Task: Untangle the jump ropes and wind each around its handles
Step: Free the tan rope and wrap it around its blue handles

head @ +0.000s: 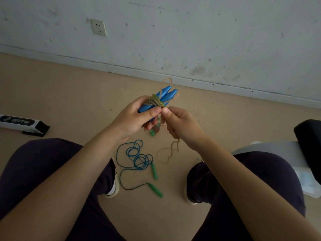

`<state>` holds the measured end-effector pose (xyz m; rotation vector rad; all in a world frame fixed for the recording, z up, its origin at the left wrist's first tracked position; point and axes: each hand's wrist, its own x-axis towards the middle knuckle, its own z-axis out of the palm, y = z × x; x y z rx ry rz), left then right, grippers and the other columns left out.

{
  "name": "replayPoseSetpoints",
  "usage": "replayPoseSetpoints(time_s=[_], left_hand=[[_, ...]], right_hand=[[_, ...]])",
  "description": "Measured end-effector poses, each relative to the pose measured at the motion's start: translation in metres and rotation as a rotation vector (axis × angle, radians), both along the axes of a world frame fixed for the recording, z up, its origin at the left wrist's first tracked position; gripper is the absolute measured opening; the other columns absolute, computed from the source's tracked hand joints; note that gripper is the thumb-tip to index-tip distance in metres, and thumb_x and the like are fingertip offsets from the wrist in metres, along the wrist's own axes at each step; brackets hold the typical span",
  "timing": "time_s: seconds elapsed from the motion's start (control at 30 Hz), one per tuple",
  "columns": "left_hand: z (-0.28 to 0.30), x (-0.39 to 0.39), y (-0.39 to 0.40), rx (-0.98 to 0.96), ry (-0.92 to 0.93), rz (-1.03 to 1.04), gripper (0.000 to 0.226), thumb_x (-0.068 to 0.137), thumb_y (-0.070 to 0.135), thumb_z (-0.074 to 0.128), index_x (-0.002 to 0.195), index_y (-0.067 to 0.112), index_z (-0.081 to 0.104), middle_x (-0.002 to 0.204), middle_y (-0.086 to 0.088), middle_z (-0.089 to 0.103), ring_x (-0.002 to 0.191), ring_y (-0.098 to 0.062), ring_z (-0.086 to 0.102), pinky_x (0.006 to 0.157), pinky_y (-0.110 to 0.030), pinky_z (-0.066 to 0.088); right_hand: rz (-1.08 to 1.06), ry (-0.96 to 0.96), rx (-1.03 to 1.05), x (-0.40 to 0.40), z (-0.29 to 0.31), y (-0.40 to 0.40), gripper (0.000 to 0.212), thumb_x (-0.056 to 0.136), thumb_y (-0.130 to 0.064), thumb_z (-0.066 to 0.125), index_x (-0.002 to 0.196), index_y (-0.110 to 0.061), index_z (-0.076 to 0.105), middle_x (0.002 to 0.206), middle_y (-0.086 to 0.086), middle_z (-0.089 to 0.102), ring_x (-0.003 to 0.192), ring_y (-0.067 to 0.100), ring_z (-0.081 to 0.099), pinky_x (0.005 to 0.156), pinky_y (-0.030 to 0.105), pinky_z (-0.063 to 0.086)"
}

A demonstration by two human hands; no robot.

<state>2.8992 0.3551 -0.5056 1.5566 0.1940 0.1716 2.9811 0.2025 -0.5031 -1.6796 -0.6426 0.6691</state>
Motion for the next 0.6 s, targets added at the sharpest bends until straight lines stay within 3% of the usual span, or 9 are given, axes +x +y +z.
replayPoseSetpoints(time_s=[0.13, 0.23, 0.33, 0.43, 0.6], left_hand=[[0.001, -0.001, 0.002, -0.054, 0.007, -0.057, 0.024, 0.086, 0.027, 0.064, 0.108, 0.018, 0.062, 0.07, -0.008, 0.062, 0.054, -0.018, 0.055, 0.05, -0.024, 0.043], [0.001, -0.001, 0.002, -0.059, 0.006, -0.041, 0.024, 0.083, 0.027, 0.066, 0.107, 0.021, 0.065, 0.069, -0.007, 0.064, 0.052, -0.019, 0.058, 0.047, -0.024, 0.043], [-0.004, 0.001, 0.001, -0.006, 0.026, 0.032, 0.02, 0.091, 0.019, 0.066, 0.111, 0.016, 0.065, 0.068, -0.008, 0.065, 0.048, -0.021, 0.058, 0.043, -0.025, 0.042], [-0.011, 0.002, 0.002, 0.087, 0.09, 0.094, 0.017, 0.095, 0.014, 0.065, 0.112, 0.012, 0.066, 0.069, -0.009, 0.066, 0.045, -0.02, 0.057, 0.041, -0.025, 0.042], [-0.013, 0.003, 0.009, 0.242, 0.275, 0.116, 0.009, 0.095, 0.02, 0.065, 0.102, 0.015, 0.068, 0.065, -0.005, 0.067, 0.045, -0.018, 0.057, 0.043, -0.028, 0.044]], right_hand=[[0.096, -0.007, 0.048, -0.002, 0.011, -0.002, 0.049, 0.101, -0.029, 0.046, 0.055, -0.032, 0.064, 0.044, -0.014, 0.038, 0.039, 0.001, 0.03, 0.04, 0.014, 0.028], [0.07, 0.008, 0.038, -0.001, 0.011, -0.002, 0.054, 0.102, -0.023, 0.047, 0.051, -0.031, 0.063, 0.044, -0.015, 0.04, 0.039, 0.001, 0.032, 0.041, 0.014, 0.03], [0.019, -0.003, -0.043, -0.001, 0.008, -0.001, 0.039, 0.103, -0.025, 0.048, 0.066, -0.017, 0.059, 0.042, -0.015, 0.043, 0.037, 0.0, 0.038, 0.042, 0.012, 0.031], [0.07, -0.141, -0.201, 0.003, 0.006, -0.002, 0.025, 0.102, -0.019, 0.049, 0.083, -0.008, 0.062, 0.043, -0.022, 0.05, 0.04, -0.004, 0.047, 0.046, 0.009, 0.033], [0.14, -0.438, -0.276, 0.007, 0.008, -0.007, 0.019, 0.099, -0.015, 0.055, 0.084, -0.007, 0.064, 0.06, -0.013, 0.049, 0.052, -0.007, 0.051, 0.055, 0.008, 0.037]])
